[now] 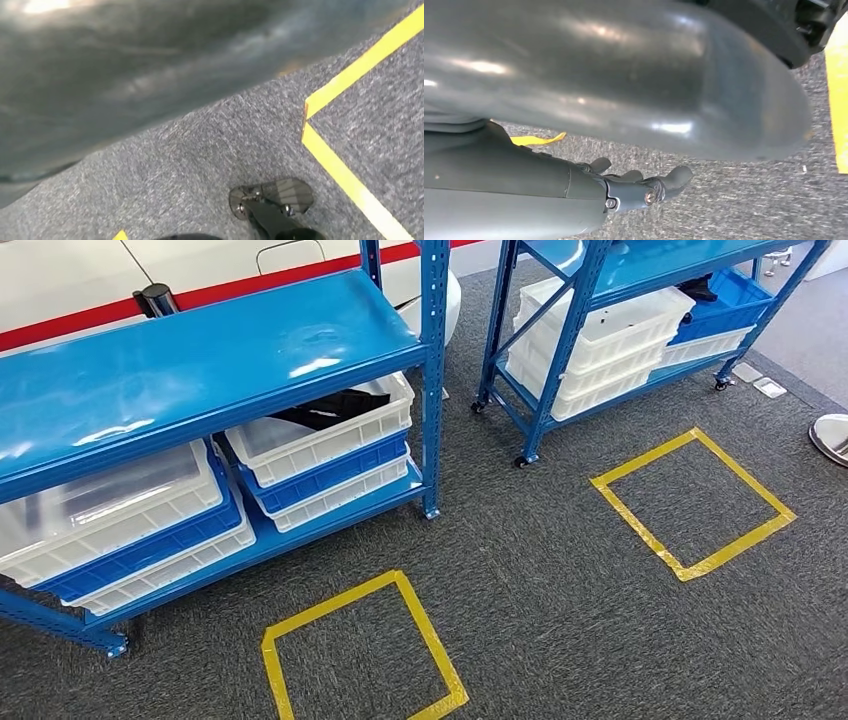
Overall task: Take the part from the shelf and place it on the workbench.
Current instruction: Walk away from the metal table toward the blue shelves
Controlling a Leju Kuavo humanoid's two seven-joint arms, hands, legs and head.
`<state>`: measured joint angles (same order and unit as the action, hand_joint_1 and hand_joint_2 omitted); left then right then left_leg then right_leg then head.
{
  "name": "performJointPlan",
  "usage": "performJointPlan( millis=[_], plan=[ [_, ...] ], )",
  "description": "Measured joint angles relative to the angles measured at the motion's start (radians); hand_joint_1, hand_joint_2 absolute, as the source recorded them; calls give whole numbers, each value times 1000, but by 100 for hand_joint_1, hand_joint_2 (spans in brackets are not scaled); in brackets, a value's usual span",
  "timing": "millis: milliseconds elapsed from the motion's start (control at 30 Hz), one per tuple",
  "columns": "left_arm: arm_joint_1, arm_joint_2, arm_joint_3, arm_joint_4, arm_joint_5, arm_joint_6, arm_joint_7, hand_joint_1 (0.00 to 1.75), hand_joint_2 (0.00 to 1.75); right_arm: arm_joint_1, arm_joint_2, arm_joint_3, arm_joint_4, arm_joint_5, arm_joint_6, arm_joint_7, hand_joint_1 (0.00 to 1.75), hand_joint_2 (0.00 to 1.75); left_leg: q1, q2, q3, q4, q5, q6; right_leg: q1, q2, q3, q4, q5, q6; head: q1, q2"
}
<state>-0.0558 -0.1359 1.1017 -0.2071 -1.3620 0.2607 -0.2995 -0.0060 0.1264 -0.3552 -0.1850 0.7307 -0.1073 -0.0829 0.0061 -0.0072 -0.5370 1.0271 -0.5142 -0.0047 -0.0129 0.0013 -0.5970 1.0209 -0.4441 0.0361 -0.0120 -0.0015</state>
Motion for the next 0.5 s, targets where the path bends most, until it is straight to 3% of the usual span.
performJointPlan(
  millis=[67,167,200,233,267,300,367,400,500],
  plan=[
    [0,0,0,0,-1,0,0,0,0,0,0,0,0,4,0,0,0,0,3,2,-20,57,-32,-10,-9,0,12,-5,-4,-16,-4,0],
    [1,0,0,0,-3,2,0,0,0,0,1,0,0,10,0,0,0,0,7,3,-121,242,-104,-18,-9,0,27,-5,-13,-31,-7,0],
    [1,0,0,0,-5,3,0,0,0,0,1,0,0,11,0,0,0,0,8,3,-148,276,-105,-20,-8,1,32,-5,-16,-32,-7,0],
    [1,0,0,0,-7,6,0,0,0,0,1,0,0,11,0,0,0,0,9,3,-156,272,-85,-21,-9,4,37,-5,-20,-31,-7,0],
    [2,0,0,0,-9,10,0,0,0,0,1,0,0,12,-1,0,0,0,11,3,-146,233,-50,-21,-9,6,43,-5,-24,-29,-7,0],
    [2,1,0,0,-11,13,0,0,0,1,2,0,0,13,-1,0,0,0,13,4,-121,168,-6,-20,-10,9,50,-5,-29,-25,-7,0],
    [1,1,0,0,-12,17,0,0,0,0,2,0,0,15,-1,0,0,0,13,2,-72,54,45,-16,-5,11,55,-3,-39,-14,-8,0],
    [0,0,0,1,-13,17,0,0,0,0,3,0,0,16,-1,0,0,0,13,1,-59,25,53,-14,-2,11,54,-2,-44,-11,-8,0],
    [0,-2,0,1,-14,18,0,0,0,0,2,0,0,16,-2,0,0,0,8,-3,-57,13,53,-10,3,11,53,-3,-49,-16,-7,0]
  ],
)
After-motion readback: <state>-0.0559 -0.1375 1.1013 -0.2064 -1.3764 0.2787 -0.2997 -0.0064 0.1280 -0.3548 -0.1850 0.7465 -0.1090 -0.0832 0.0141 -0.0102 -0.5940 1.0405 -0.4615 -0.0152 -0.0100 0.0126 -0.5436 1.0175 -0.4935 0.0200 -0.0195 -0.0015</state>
